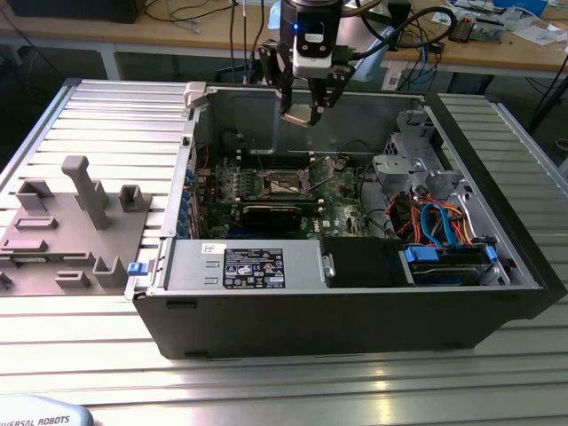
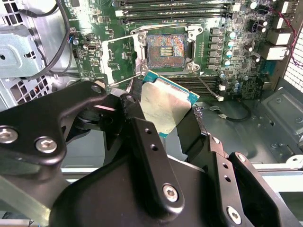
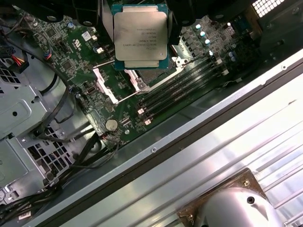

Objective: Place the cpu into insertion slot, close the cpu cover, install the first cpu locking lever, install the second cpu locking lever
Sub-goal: 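Place the cpu into insertion slot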

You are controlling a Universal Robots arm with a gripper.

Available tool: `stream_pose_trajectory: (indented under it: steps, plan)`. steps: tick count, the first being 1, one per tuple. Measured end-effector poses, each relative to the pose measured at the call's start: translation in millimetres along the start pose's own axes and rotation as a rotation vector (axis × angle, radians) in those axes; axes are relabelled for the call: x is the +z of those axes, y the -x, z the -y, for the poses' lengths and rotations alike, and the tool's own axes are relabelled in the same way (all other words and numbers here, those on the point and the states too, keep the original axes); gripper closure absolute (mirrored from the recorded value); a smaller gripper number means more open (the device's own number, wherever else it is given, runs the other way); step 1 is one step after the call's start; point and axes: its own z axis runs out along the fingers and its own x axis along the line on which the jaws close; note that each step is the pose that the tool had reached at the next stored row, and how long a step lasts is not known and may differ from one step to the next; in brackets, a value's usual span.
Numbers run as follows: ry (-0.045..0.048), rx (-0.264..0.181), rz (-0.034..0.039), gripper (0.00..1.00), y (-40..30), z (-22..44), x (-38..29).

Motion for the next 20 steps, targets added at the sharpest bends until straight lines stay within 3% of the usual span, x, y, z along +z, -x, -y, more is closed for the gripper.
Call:
stream_pose_trajectory:
  steps: [20]
  plan:
    - [0.0003,0.032,0.0022,0.46,0.0,0.0,0.1]
